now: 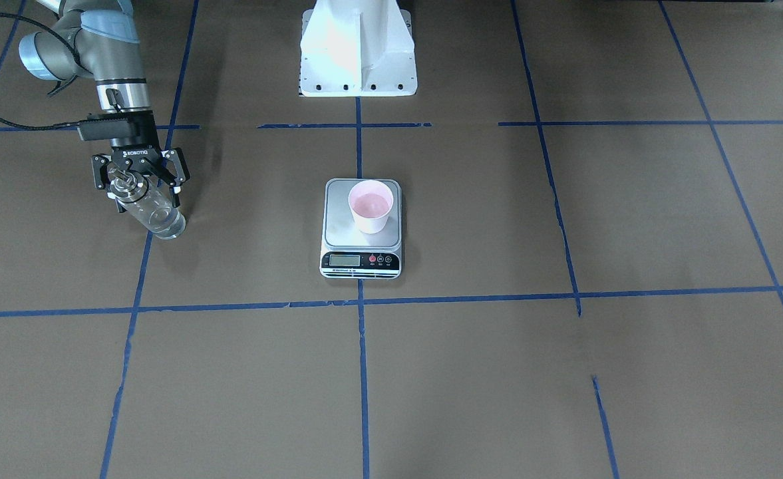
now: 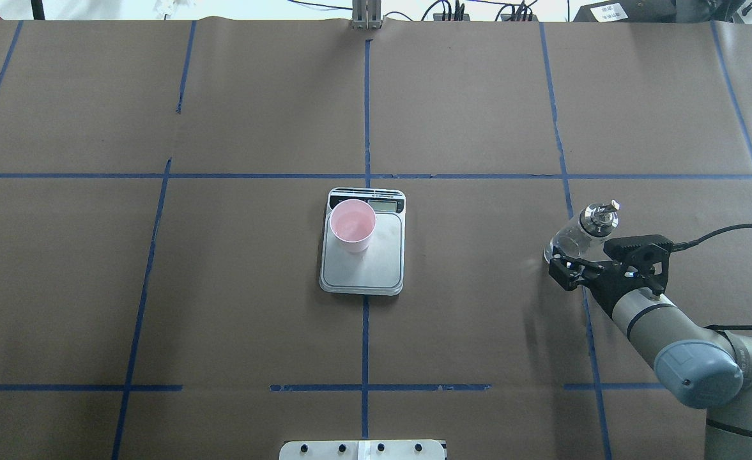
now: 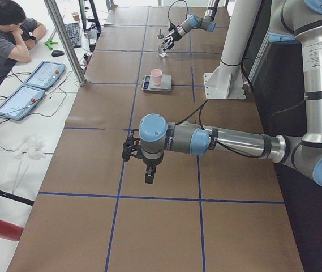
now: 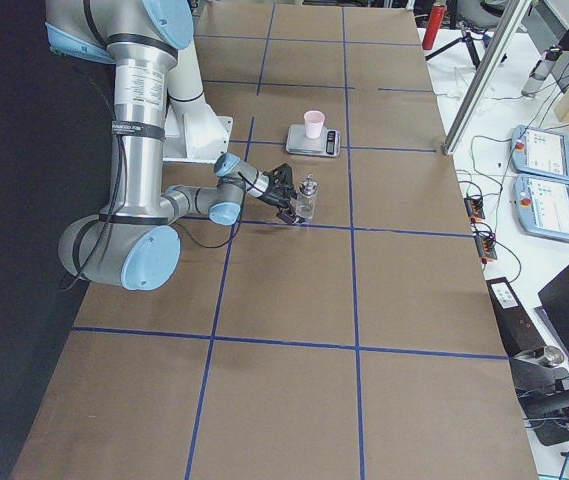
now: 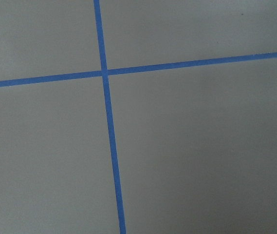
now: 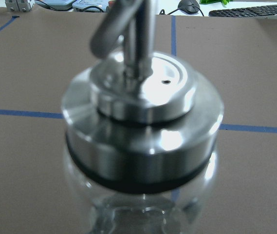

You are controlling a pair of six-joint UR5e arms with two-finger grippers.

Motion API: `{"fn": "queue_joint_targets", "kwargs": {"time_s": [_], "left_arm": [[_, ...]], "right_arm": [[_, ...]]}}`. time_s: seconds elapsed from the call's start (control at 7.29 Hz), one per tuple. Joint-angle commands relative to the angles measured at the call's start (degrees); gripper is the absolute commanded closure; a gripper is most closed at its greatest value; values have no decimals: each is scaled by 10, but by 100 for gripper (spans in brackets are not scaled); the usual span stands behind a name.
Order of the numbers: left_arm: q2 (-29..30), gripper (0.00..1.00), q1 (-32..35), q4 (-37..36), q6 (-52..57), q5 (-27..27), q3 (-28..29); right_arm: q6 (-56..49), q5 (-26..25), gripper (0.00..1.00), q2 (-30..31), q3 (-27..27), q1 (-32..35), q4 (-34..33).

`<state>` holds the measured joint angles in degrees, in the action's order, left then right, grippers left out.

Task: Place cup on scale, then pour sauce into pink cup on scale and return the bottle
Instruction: 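Close the right gripper around the glass dispenser body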

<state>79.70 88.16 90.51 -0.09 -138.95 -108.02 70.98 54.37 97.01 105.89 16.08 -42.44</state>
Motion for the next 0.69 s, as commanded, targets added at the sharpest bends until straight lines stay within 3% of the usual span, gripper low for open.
{"fn": "queue_joint_targets", "kwargs": {"time_s": [0.0,0.55], "left_arm": [[0,0,0,0,0,0,0],[0,0,0,0,0,0,0]], "right_arm": [[-1,-9,0,-9,-1,-1,-6],[-1,-22,0,-24,-24,0,-8]]}}
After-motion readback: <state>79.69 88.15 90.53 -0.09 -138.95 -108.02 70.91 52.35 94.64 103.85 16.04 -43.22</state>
